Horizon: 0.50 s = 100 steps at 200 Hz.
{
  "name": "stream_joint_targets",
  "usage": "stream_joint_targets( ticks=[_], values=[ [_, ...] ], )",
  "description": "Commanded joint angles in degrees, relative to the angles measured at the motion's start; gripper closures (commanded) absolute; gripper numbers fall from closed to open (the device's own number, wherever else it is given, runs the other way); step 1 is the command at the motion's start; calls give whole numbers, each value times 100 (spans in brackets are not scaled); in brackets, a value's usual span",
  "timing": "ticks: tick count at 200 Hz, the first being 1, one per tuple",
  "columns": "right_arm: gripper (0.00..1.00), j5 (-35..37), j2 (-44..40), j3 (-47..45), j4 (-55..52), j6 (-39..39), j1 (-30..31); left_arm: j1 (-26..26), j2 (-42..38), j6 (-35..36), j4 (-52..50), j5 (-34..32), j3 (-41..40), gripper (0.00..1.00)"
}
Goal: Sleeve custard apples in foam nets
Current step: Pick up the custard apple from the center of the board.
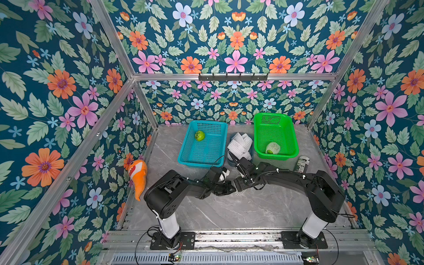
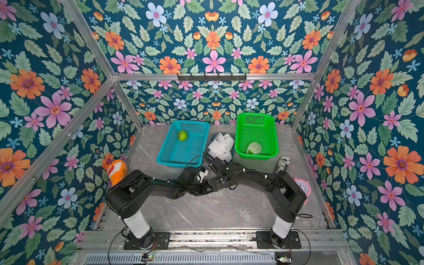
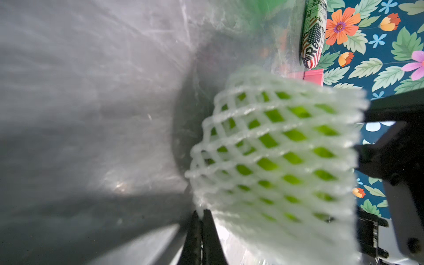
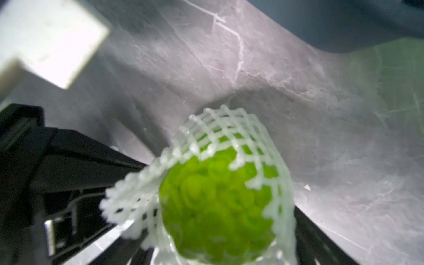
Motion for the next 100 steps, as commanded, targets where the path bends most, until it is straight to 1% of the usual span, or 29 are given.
stream_joint_targets(
  ticks=[1,19,21,25,60,63,71,100],
  values=[
    [11,-28,-49,-1,-123,46,-7,5,21,51,-42,-3,27,100],
    [9,-67,-120,-24,-145,29,-8,-1,28,52,-47,-18,37,100],
    [3,-70,-133,-29,-141,33,-7,-2,28,52,-46,-21,35,100],
    [1,-89,-151,-30,-146,33,-7,0,28,54,-50,-21,39,100],
    [1,-171,-295,-31,-229,39,-16,-3,53,47,-38,-24,59,100],
    [1,-176,-476,-30,-235,48,-18,-3,54,46,-37,-30,61,100],
    [1,-184,-534,-30,-231,59,-16,0,63,47,-38,-17,61,100],
    [1,-192,-467,80,-239,68,-16,-2,63,51,-20,-27,52,100]
  ],
)
